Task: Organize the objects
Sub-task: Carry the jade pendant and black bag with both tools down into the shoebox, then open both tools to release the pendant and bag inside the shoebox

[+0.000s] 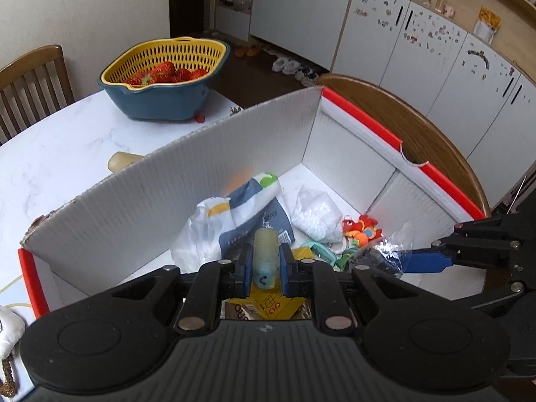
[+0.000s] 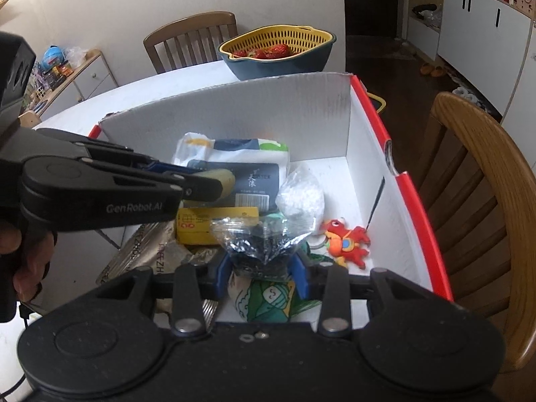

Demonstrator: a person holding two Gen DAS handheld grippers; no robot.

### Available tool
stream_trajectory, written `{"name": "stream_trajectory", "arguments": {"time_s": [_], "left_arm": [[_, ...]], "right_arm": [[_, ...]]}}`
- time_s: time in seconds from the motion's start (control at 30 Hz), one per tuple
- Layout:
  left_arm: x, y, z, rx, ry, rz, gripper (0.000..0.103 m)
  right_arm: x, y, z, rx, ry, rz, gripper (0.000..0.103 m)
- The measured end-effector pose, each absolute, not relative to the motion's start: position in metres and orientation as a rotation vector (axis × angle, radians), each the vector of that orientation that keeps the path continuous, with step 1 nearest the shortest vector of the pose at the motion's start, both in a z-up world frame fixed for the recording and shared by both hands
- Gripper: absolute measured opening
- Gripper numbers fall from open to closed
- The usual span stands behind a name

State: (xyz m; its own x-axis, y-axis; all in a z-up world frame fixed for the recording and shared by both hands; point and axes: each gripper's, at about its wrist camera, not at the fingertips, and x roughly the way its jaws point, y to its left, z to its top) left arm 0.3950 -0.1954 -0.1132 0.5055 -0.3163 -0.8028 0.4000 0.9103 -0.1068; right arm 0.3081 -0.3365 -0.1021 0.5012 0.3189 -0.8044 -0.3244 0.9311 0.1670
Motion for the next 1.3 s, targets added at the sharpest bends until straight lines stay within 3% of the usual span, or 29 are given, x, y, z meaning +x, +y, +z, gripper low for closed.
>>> {"name": "stream_trajectory", "arguments": {"time_s": [0.23,0.43,0.73,1.3], "left_arm": [[0.397,-0.196,-0.114,0.111,0.973,-0.436,0.016],[0.389,-0.198,-0.108,0.139,0.952,-0.439,0.017],[0.372,-0.187,-0.095,0.115,0.901,-0.445,0.047],[0.321,-0.141,-0.045,0.049,0.788,-0.474,0.048]], "right_arm": [[0.309,-0.338,-0.103,0.003,0.976,0.378,0.040],[0.303,-0.339,-0.101,-0.004,0.970,0.371,0.049],[0.293,-0.340,-0.090,0.015,0.940,0.364,0.059],[0.259,-0.332,-0.050,0.081,0.845,0.341,0.062]]}}
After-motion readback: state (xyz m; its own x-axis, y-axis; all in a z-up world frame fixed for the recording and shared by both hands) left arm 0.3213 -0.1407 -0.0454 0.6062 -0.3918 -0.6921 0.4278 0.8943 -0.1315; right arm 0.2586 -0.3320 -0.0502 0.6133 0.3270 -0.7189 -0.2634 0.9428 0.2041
